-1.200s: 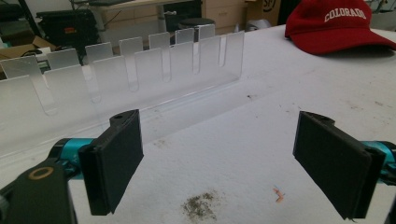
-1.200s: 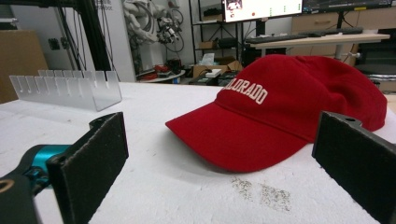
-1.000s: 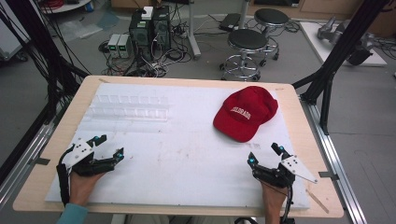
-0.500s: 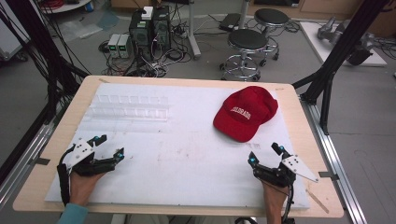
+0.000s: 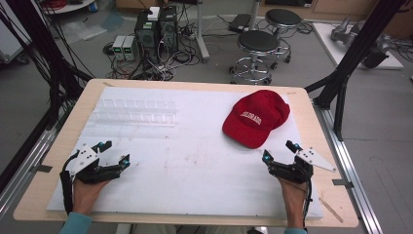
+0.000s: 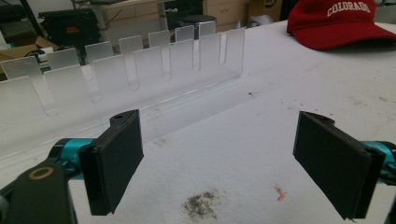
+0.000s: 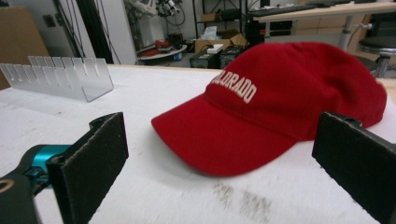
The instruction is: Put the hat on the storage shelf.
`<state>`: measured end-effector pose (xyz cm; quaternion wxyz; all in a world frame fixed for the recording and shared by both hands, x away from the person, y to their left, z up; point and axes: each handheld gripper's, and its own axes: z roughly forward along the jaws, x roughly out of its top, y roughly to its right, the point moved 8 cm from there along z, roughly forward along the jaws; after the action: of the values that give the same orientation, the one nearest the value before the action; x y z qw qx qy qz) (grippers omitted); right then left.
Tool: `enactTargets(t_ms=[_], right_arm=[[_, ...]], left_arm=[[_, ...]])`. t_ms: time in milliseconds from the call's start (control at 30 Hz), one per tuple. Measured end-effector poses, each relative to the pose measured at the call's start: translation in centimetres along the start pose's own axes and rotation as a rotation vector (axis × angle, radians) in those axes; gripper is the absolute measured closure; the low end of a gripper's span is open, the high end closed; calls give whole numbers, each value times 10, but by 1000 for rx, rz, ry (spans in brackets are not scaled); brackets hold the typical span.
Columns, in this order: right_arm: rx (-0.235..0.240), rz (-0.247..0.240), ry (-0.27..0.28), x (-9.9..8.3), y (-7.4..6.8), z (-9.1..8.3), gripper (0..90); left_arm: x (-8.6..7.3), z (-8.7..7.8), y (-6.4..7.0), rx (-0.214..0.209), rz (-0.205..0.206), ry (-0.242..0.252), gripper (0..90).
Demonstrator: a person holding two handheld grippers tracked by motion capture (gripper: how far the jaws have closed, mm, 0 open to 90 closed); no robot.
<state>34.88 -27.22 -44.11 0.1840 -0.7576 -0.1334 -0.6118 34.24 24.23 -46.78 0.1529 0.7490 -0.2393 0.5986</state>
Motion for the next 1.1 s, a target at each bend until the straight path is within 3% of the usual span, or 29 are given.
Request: enactTargets(t_ms=[33,300,433,500,600,700,967,1100], right_arm=[[8,-9,-31,10,4,3,23],[36,-78,-108,42,20,18,24],[51,-104,-121,58,27,27,25],[69,-103,-121,65,31,34,34],[103,-122,-174,75,39,50,37],[119,-135,-187,81,42,56,40],[121,-162,-287,94,70,77,40],[137,-146,-323,98,83,86,40]], left_arm=[[0,0,0,0,0,0,162],[0,0,0,1,0,0,162],[0,0,0,0,-1,-1,162],[0,0,0,1,-2,-4,162],[0,1,0,3,3,-11,162],[0,1,1,2,11,-13,162],[0,2,1,4,16,-13,162],[-1,1,1,5,12,-14,162]])
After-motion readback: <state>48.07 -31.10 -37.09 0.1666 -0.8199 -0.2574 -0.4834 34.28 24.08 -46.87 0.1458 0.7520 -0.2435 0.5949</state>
